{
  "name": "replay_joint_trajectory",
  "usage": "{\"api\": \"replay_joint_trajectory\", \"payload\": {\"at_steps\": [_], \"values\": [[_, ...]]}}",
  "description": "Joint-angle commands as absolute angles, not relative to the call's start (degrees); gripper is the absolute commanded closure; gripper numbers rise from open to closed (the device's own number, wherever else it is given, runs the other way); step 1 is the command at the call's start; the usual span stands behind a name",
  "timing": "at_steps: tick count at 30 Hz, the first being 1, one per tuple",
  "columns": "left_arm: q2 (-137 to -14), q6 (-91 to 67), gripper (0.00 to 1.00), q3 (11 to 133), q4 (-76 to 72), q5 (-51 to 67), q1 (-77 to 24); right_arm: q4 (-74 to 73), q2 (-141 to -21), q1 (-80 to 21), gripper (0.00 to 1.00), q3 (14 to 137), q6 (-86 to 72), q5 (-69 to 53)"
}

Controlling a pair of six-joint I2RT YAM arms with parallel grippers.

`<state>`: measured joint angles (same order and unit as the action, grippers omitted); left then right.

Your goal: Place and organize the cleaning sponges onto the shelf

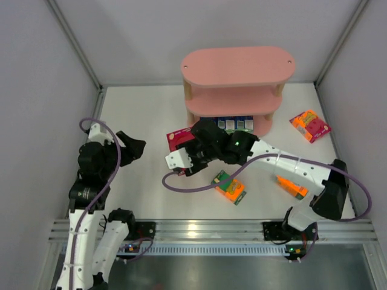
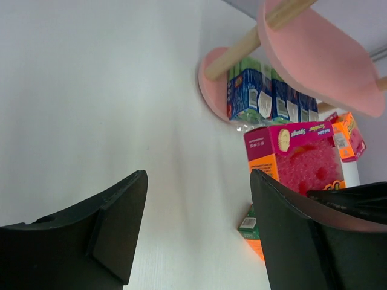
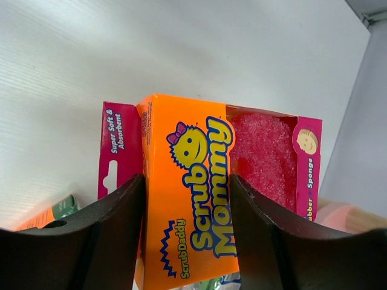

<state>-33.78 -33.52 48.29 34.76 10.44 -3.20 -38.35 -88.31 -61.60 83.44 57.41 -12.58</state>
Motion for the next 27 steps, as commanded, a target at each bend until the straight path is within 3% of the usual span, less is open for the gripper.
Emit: {"api": "replay_joint_trajectory", "payload": {"at_steps": [1,14,27], "values": [[-32.35,-29.71,0.25,50.98,38.23,4.13,-3.25,-39.02,-84.99,-58.10,0.60,87.36,56.25,-14.94],[-31.90,-28.65,0.25,47.81,38.67,6.15,-3.25,-39.90,-83.67,-44.49,0.60,90.26,58.88,-16.17],[-31.82,-28.83,0.25,45.79,38.67,8.35,-3.25,-45.00,-99.48,-35.07,0.59,106.16,65.83,-20.04]]}}
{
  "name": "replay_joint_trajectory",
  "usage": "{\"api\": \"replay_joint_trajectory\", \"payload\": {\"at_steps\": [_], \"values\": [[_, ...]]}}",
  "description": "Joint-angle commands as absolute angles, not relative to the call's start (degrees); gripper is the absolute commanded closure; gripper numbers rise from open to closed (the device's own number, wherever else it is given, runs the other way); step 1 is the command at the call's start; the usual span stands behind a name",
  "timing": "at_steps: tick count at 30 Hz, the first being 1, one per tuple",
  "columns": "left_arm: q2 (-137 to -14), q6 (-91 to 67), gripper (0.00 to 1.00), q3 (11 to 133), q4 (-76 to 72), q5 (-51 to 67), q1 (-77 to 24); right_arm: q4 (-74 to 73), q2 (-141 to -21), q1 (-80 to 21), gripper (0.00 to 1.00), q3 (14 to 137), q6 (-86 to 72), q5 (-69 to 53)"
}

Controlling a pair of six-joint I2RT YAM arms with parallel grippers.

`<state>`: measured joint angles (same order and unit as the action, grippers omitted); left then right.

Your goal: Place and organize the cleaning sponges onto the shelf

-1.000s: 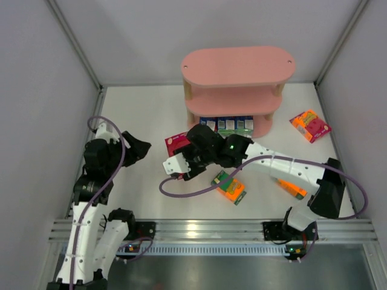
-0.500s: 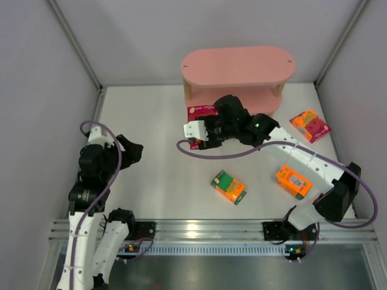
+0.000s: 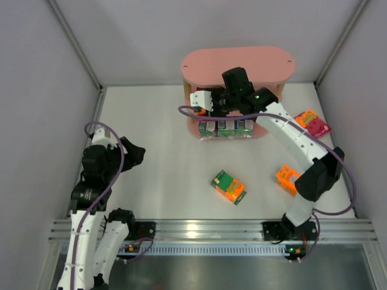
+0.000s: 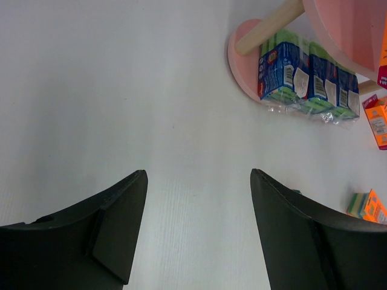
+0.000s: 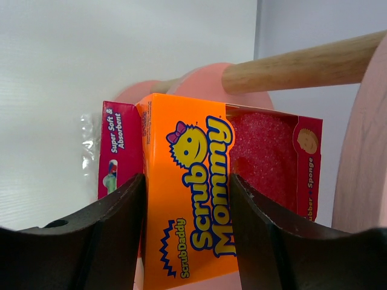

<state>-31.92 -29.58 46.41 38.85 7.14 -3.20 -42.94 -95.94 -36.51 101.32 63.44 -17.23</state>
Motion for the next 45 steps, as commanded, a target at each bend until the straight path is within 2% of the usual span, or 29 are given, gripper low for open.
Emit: {"api": "replay_joint_trajectory", "payload": {"at_steps": [1,7,12,19,45], "values": [[-31.73,-28.83,0.25,45.62,38.58,8.35,-3.25,-45.44,-100.28,-34.81,0.58,106.95,66.35,-20.21],[-31.64,-28.83,0.25,45.18,38.67,8.88,-3.25,-44.04,-104.15,-33.66,0.52,108.90,66.19,-20.74],[-31.82,-28.83,0.25,44.83,38.67,9.05,-3.25,-42.11,-104.59,-32.78,0.37,108.20,65.13,-20.22],[-32.17,-29.27,0.25,44.47,38.58,9.58,-3.25,-40.78,-103.80,-32.26,0.23,106.96,64.69,-19.77],[-32.34,-29.88,0.25,44.91,38.50,10.72,-3.25,-35.86,-96.68,-31.99,0.15,102.92,60.82,-21.88]]}}
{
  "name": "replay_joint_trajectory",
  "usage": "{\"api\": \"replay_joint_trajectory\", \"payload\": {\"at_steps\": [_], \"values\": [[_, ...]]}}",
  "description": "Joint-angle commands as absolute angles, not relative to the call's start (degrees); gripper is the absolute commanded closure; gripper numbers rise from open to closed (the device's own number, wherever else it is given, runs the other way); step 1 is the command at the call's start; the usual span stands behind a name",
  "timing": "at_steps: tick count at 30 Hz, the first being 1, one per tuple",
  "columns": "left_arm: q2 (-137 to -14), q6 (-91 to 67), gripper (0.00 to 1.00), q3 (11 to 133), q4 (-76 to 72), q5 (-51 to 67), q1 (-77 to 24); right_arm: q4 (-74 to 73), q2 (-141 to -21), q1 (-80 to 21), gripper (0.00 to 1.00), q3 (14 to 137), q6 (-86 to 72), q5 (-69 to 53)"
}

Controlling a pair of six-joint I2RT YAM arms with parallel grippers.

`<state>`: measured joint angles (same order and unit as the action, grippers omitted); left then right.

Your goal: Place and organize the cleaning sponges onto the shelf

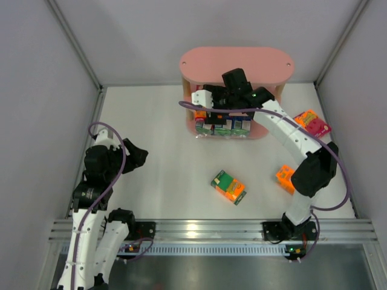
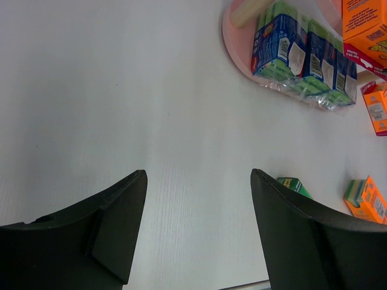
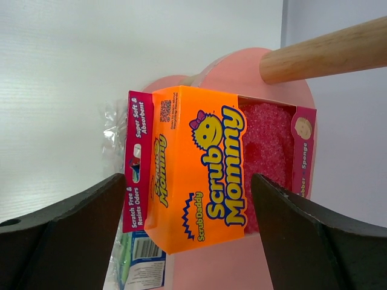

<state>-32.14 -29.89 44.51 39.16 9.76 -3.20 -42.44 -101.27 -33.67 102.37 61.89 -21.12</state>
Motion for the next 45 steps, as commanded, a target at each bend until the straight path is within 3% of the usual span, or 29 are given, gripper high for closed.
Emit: {"api": "replay_joint_trajectory", "payload": {"at_steps": [1,15,24,35,40,45], "values": [[-32.43,-29.97,0.25,45.00,38.41,10.72,-3.25,-35.95,-96.51,-31.99,0.15,102.83,60.73,-22.15],[-32.26,-29.97,0.25,45.00,38.50,10.81,-3.25,-39.37,-92.99,-32.08,0.18,100.81,59.85,-28.91],[-32.43,-29.88,0.25,44.91,38.41,12.65,-3.25,-42.98,-87.73,-32.96,0.35,97.31,57.93,-34.89],[-34.01,-32.07,0.27,40.88,32.62,28.38,-3.25,-41.13,-72.52,-31.82,0.41,84.13,46.59,-33.49],[-34.10,-37.00,0.28,35.25,26.56,34.97,-3.34,-42.27,-65.22,-21.47,0.40,72.97,45.00,-34.45],[-34.63,-38.23,0.28,32.52,24.00,37.35,-3.43,-42.54,-61.88,-2.49,0.39,65.22,43.69,-37.09]]}}
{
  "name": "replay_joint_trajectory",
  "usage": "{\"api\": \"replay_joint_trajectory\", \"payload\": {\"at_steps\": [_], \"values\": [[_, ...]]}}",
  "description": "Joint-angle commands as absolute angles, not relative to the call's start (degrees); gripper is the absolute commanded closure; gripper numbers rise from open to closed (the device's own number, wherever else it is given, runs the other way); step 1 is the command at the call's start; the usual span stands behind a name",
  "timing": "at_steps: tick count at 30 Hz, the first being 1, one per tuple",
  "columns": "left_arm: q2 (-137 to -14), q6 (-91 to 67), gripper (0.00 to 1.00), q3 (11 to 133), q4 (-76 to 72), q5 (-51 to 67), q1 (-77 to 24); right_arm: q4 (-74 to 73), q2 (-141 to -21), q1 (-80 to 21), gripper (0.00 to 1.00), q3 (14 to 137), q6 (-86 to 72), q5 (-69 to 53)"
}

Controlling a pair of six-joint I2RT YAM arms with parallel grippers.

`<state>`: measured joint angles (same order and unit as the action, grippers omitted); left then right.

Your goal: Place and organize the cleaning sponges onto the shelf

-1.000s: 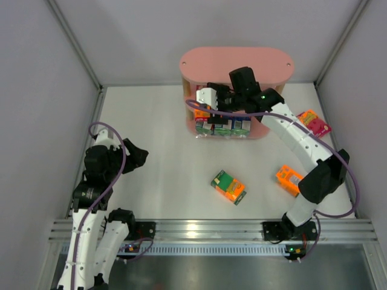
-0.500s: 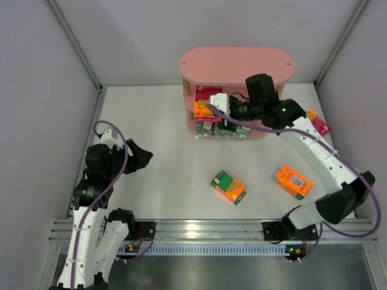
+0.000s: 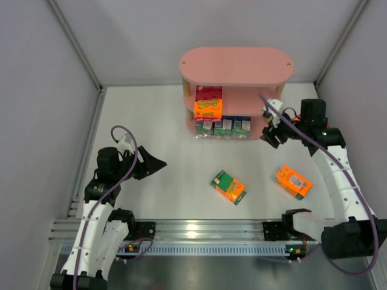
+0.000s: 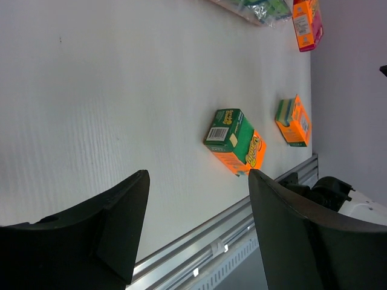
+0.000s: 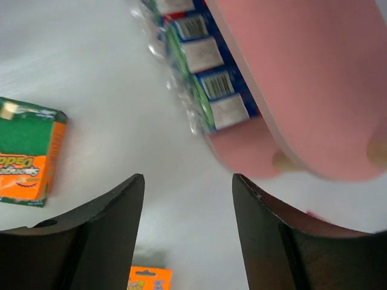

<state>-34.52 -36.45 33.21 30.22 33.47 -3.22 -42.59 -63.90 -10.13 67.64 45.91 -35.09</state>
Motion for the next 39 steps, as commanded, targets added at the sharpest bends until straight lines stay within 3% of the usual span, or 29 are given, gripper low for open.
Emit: {"api": "replay_joint_trajectory", "payload": {"at_steps": [1,10,22,28,39], "values": [[-34.80,-38.41,0.28,31.74,23.56,37.88,-3.43,-41.93,-61.88,2.24,0.38,63.65,43.25,-35.18],[-36.83,-37.44,0.27,30.24,22.24,38.67,-3.69,-25.06,-72.32,11.15,0.32,61.07,43.50,-10.30],[-37.26,-37.09,0.27,28.30,20.83,39.20,-3.69,-15.74,-98.51,12.83,0.39,72.86,49.39,-2.48],[-38.32,-36.74,0.27,28.48,20.83,39.11,-3.69,-13.80,-102.48,14.23,0.40,73.13,48.08,-0.96],[-39.37,-36.74,0.27,28.39,20.48,39.11,-3.69,-16.52,-103.97,19.51,0.45,71.89,50.36,-9.13]]}}
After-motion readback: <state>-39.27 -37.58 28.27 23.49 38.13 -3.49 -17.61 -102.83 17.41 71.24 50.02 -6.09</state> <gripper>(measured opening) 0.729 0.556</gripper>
